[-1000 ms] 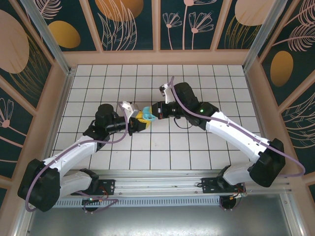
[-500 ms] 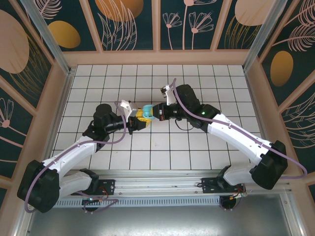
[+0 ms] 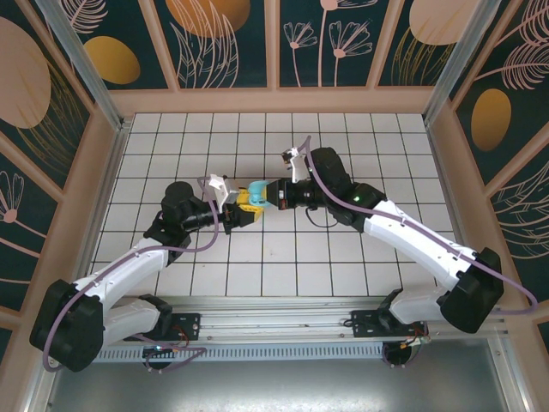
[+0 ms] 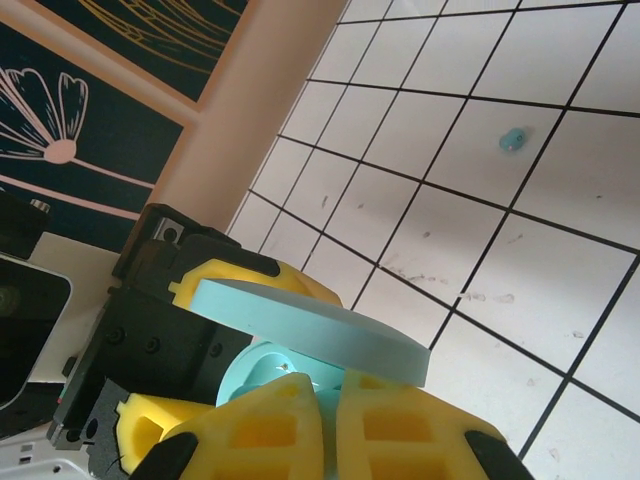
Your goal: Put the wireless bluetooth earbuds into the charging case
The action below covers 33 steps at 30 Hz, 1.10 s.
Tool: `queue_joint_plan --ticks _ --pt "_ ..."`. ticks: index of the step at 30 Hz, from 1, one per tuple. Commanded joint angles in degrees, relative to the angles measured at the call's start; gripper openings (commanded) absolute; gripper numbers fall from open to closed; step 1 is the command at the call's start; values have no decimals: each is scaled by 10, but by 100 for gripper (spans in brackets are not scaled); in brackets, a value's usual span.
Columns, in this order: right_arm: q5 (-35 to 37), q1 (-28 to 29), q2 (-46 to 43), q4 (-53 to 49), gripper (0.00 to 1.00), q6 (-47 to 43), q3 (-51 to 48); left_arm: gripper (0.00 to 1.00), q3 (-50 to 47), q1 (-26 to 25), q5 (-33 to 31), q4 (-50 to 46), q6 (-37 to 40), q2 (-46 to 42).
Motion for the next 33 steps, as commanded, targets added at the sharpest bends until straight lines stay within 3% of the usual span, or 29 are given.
queue_joint_plan --ticks 1,6,15,33 --pt "-9 -5 -4 14 3 10 -15 0 0 -3 34 76 -7 -20" --pt "-15 -5 8 -22 7 -5 0 0 -1 -4 32 75 -5 -23" --pt "16 -6 3 -67 26 -26 16 0 -3 -4 32 73 -3 -24" --pt "41 2 37 -122 35 -47 81 0 -7 -3 33 65 -1 -25"
